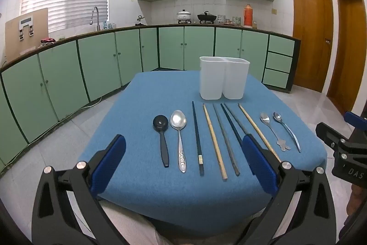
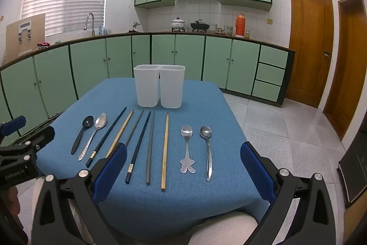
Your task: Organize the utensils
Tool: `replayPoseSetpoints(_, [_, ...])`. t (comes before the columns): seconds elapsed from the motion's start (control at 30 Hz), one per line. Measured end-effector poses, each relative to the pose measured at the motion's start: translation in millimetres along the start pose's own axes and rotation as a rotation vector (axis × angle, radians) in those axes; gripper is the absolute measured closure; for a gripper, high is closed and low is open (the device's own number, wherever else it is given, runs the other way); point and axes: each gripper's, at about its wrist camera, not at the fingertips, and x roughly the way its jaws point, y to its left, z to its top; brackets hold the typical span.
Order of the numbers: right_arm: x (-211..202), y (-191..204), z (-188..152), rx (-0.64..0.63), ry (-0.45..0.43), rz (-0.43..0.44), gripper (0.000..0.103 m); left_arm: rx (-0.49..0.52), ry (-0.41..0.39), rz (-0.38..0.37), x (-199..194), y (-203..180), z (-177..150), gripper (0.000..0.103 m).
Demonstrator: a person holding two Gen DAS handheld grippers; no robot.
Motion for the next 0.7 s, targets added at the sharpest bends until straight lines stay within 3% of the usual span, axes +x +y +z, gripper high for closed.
replayPoseSetpoints(0.07, [0.2, 0.2, 0.1, 0.0, 0.005, 0.0, 0.006, -0.033, -0.006, -0.013, -0.7, 2.8, 0.1, 0.005])
replayPoseSetpoints(0.7, [0.1, 0.8, 0.5, -0.001, 0.005, -0.002, 0.006, -0.013, -0.01, 0.004, -0.9, 0.6, -2.2, 0.005])
